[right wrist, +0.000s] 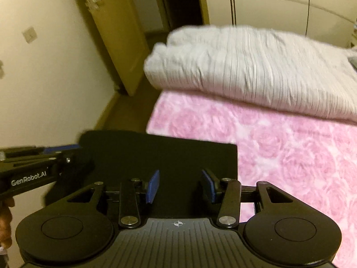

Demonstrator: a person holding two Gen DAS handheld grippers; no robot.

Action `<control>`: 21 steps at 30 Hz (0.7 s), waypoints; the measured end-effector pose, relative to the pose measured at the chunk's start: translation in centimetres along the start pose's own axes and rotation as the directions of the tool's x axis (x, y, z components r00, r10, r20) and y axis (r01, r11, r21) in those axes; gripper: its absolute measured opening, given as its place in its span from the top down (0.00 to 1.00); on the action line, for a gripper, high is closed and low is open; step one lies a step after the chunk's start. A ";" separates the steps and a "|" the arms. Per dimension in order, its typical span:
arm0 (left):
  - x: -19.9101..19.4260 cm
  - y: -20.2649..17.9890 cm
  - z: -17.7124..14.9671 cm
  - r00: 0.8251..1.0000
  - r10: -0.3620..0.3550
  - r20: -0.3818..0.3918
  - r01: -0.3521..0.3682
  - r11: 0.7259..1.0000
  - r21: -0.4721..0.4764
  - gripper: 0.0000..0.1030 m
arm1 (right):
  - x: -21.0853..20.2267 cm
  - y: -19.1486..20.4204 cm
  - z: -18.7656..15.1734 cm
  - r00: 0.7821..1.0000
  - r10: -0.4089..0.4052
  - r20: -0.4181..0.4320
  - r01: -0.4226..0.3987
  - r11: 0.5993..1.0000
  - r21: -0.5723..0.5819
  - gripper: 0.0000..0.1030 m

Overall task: Fold clothes
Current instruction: 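Lower the trousers onto the clothes stack and open both grippers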

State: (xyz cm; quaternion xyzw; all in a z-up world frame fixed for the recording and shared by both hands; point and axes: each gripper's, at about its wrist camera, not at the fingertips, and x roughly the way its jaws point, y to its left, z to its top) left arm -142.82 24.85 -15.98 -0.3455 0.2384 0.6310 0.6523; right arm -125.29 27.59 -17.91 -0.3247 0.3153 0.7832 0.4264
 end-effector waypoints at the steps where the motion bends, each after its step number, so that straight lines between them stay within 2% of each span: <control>1: -0.2 0.1 -0.2 1.000 0.004 -0.001 -0.004 1.000 -0.007 0.85 | 1.0 -0.2 -0.1 1.000 -0.001 -0.010 0.001 1.000 -0.009 0.55; 4: -0.7 0.3 -0.7 1.000 0.014 -0.005 -0.014 1.000 -0.027 0.85 | 4.0 -1.0 -0.3 0.999 -0.004 -0.040 0.002 0.999 -0.036 0.55; 5: -0.8 0.4 -0.8 1.000 0.018 -0.007 -0.018 0.999 -0.034 0.86 | 3.8 -1.3 -0.2 0.999 0.010 -0.044 -0.012 0.999 -0.030 0.55; 8: -1.3 0.7 -1.3 1.000 0.028 -0.011 -0.029 0.998 -0.054 0.88 | 2.9 -2.2 0.1 0.997 0.058 -0.051 -0.058 0.998 -0.007 0.55; 13: -2.7 0.8 -2.7 0.999 0.046 -0.023 -0.048 0.995 -0.092 0.88 | -2.6 -2.9 -0.6 0.989 0.137 -0.048 -0.137 0.991 0.002 0.55; 17: -6.0 -0.4 -7.0 0.996 0.065 -0.064 -0.074 0.986 -0.150 0.88 | -6.3 -1.8 -4.6 0.982 0.148 -0.117 -0.154 0.987 -0.046 0.55; 21: -6.1 -1.2 -9.3 0.988 0.104 -0.112 -0.125 0.971 -0.202 0.87 | -5.6 -1.2 -7.2 0.974 0.141 -0.177 -0.151 0.987 -0.046 0.55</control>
